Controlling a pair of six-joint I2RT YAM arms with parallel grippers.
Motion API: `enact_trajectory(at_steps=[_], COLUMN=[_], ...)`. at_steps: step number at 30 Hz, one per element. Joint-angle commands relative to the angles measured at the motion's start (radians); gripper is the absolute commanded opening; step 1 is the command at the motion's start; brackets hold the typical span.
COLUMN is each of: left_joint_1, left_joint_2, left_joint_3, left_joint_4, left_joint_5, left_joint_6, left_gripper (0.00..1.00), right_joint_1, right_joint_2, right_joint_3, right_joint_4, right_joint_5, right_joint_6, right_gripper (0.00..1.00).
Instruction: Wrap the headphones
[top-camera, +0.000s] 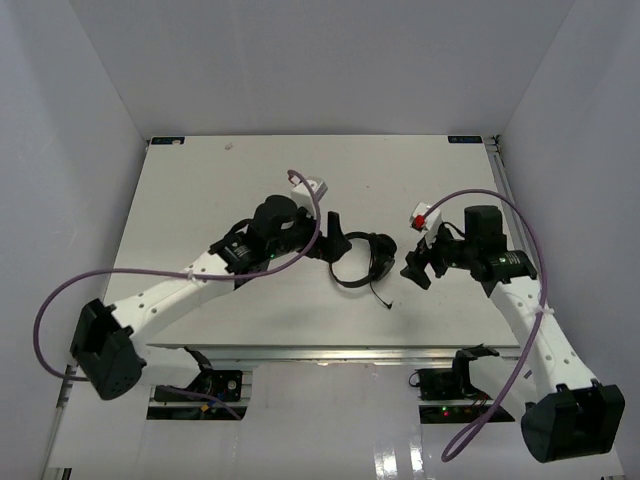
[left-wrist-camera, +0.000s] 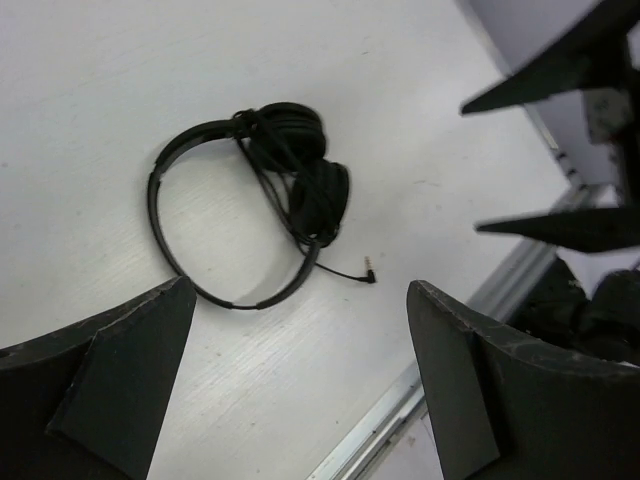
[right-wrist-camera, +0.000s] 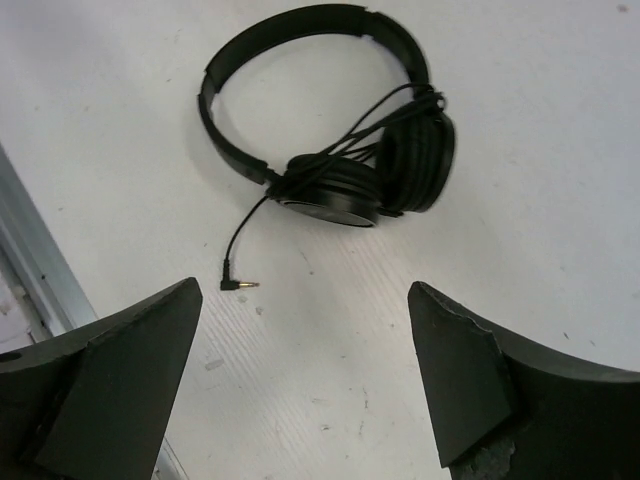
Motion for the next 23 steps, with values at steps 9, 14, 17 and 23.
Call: enact_trajectory(at_steps=[9, 14, 17, 23], left_joint_1=[0.006, 0.005, 0.006, 0.006], left_joint_2=[-0.579, -0.639, -0.650, -0.650], left_joint_3=[-0.328, -0.370, -0.377, -0.370], left_joint_4=[0.057, 0.031, 0.020, 0.011], left_joint_5=[0.134, 0.123, 0.122, 0.112], left_joint_6=[0.027, 0.006, 0.002, 0.007], left_gripper=[0.98, 0.98, 0.98, 0.98], right_joint_1=[-0.024, -0.036, -0.044, -0.046], right_joint_2=[-0.256, -0.285, -0.288, -0.287], right_joint_3=[-0.064, -0.095, -0.101, -0.110], right_joint_4=[0.266, 0.283, 0.292, 0.303], right_joint_5=[0.539, 0.548, 0.552, 0.533], right_joint_6=[0.436, 0.462, 0.471, 0.470], right_gripper=[0.90, 0.90, 0.90, 0.90])
